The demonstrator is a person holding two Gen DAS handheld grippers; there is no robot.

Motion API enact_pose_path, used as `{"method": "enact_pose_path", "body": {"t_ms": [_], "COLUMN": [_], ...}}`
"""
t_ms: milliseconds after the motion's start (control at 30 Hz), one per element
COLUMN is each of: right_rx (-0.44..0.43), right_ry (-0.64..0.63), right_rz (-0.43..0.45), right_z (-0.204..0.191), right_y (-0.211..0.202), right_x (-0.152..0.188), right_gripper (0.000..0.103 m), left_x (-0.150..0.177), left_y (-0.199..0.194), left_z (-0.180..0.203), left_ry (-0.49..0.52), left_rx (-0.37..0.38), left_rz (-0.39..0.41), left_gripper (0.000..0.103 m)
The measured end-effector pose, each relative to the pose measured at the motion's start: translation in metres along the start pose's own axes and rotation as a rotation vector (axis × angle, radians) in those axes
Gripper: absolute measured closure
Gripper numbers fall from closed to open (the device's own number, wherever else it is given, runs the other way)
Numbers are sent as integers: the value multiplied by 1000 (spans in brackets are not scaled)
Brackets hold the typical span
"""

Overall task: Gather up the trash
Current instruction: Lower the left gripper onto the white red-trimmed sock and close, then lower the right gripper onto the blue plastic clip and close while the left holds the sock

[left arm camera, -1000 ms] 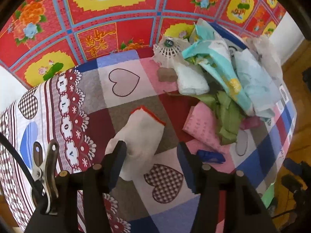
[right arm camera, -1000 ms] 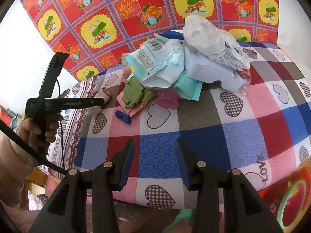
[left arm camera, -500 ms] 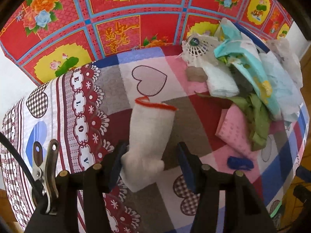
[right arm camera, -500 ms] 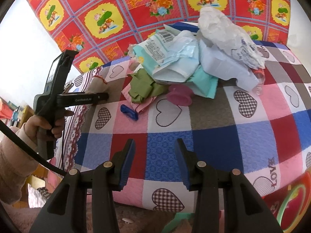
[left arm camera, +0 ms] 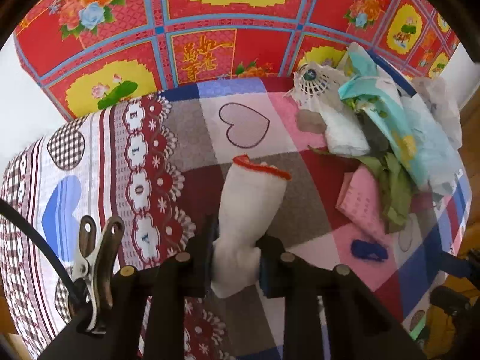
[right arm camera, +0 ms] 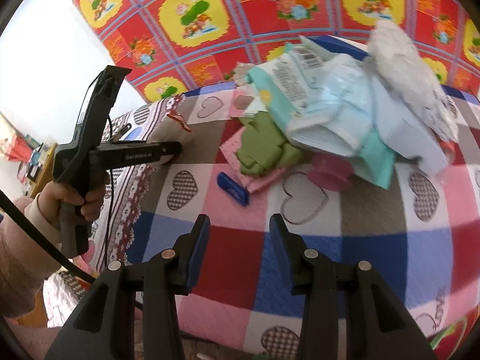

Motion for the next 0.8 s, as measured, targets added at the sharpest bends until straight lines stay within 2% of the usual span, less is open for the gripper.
{"method": "enact_pose_path", "body": {"t_ms": [233, 500, 733, 800], "right_rx": [-54, -38, -24, -27], "right_ry": [-99, -170, -178, -179], "right_rz": [-49, -117, -153, -172], "right_z": [-15, -12, -10, -12], "right_y": [30, 64, 78, 81], "right_x": [-16, -32, -29, -22], "right_gripper": [60, 63, 63, 69], "left_x": [28, 49, 49, 48], "left_y": [-29, -56, -52, -51], "left_z": [3, 3, 2, 3], "left_ry": [-58, -122, -143, -143], "left_rx": [56, 112, 131, 136], "left_rz": [-1, -3, -11, -13], "left_gripper": [79, 79, 79, 79]}}
Point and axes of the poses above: each gripper's, at about its wrist camera, not at the fingertips, and y roughly the way its jaws point, z to its right, x to its underside, the point moved 5 cm from there along y, roughly the way its jaws point, and after that the axes turned 11 degrees about -x, right-handed, at the moved point
